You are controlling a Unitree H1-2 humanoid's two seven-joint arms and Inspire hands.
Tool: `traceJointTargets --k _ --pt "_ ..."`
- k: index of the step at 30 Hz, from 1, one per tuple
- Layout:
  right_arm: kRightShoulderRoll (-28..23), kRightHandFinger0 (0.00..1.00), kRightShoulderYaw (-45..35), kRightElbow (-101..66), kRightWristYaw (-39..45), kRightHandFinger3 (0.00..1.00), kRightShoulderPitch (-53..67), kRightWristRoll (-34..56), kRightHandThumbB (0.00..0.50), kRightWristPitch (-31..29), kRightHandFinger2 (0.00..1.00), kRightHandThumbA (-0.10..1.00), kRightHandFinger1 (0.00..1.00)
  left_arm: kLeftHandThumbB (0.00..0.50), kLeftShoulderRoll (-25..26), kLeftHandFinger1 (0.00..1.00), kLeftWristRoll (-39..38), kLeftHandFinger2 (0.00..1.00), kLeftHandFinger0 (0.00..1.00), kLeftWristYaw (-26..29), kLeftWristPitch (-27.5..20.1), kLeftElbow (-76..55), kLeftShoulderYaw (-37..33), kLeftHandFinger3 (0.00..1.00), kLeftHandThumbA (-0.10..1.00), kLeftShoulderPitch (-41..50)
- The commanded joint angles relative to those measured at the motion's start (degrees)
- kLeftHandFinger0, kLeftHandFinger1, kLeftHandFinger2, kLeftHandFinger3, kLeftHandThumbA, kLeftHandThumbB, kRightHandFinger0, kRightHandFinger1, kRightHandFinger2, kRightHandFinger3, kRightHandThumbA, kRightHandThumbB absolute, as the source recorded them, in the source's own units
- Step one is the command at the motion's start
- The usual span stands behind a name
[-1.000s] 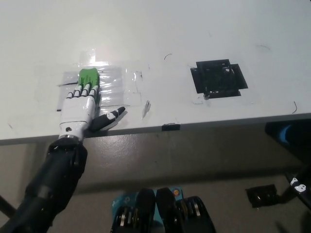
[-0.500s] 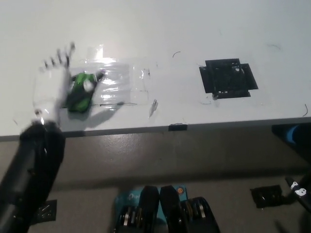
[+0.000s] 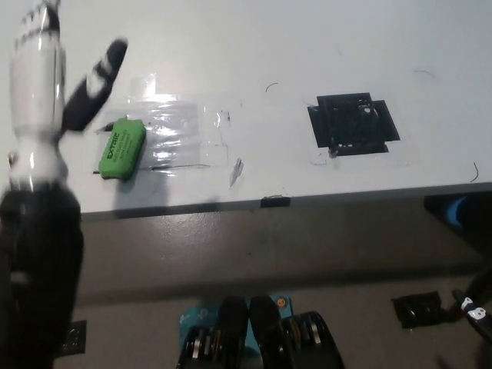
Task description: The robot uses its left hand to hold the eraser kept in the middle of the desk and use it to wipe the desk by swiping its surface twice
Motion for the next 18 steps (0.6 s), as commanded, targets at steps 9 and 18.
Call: traceJointTargets --k 9,18 --pt "-1.1 1.0 0.58 -2.16 0.59 1.0 -1.5 -0.04 0.139 0.92 1.0 1.0 1.0 0.282 -8.61 1.0 -13.92 1.0 1.0 -3.74 -8.11 -6.23 -2.89 1.0 1.0 24.56" --pt "-1.78 1.0 0.72 -2.4 0.79 1.0 -1.26 0.26 0.147 0.73 1.0 1.0 1.0 0.189 -11.16 1.0 -19.09 1.0 1.0 -2.81 -16.66 11.23 -3.36 1.0 1.0 31.43"
